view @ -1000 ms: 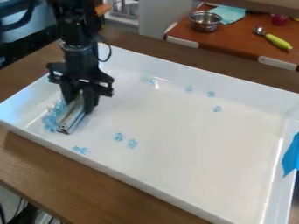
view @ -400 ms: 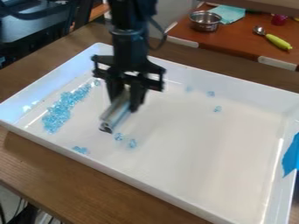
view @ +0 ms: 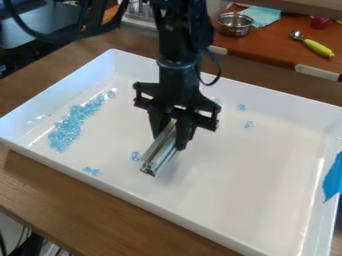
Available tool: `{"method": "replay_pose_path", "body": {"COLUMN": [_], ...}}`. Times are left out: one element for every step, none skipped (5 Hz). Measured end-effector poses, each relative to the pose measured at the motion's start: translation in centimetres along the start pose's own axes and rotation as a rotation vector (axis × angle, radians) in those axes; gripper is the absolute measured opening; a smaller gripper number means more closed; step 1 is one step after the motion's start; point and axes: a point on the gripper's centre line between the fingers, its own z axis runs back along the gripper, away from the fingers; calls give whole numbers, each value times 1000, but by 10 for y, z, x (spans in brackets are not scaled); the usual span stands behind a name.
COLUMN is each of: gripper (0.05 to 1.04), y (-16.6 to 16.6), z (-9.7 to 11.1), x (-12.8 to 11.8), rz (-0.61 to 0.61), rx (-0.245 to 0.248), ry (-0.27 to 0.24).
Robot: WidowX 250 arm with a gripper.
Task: Sweep into pile
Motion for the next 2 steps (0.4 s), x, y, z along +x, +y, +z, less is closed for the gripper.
{"method": "replay_pose_path", "body": {"gripper": [376, 376], "y": [3, 9], "z": [-15, -20], "x": [-9, -14], "rz": [-19, -35], "rx": [22, 24], "ry": [-9, 1]}}
